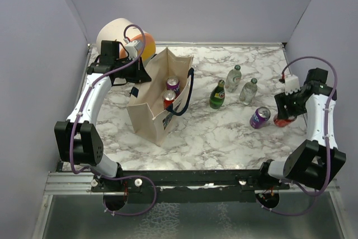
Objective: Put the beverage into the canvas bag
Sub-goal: Pick up the drink from the center of the board, then place the drink in the canvas bag.
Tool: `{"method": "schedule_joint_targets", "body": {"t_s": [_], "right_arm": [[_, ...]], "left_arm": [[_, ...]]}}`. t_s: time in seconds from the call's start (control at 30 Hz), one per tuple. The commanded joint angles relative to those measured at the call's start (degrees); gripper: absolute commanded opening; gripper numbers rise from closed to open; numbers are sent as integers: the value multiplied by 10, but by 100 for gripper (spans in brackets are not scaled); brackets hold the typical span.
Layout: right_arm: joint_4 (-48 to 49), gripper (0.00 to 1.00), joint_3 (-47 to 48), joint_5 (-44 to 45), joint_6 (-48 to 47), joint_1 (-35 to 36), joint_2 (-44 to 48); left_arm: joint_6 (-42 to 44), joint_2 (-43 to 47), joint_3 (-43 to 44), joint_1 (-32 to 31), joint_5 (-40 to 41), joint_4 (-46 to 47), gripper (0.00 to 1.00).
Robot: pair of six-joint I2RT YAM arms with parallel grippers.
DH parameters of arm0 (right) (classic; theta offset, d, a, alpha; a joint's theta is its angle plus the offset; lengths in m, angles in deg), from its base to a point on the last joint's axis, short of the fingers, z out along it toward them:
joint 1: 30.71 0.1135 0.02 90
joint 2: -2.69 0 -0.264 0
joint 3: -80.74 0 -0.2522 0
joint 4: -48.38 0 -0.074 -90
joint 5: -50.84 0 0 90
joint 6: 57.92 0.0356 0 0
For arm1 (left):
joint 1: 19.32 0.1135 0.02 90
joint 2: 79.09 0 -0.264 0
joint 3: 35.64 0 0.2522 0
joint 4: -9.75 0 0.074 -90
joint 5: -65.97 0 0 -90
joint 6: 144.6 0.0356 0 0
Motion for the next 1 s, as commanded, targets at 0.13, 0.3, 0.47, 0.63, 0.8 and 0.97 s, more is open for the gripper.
{"method": "schedule_joint_targets", "body": {"t_s": [0.13,0.3,0.47,0.63,0.8,0.97], "right_arm": [[31,2,211,7,103,-6,-39],[2,1,352,-41,144,4,-83],[-4,1,447,-69,177,61,-114],[-7,1,552,-77,192,150,-151],[-12,1,643,-92,193,258,-198],[3,1,706,-90,189,366,-244]], "left_arm": [[-8,12,14,2,-7,27,0],[-9,15,13,0,-6,26,0],[-1,19,7,-3,-7,26,0],[6,19,5,-4,-8,21,0],[11,20,4,-4,-7,20,0],[28,21,2,-4,-8,8,0]]}}
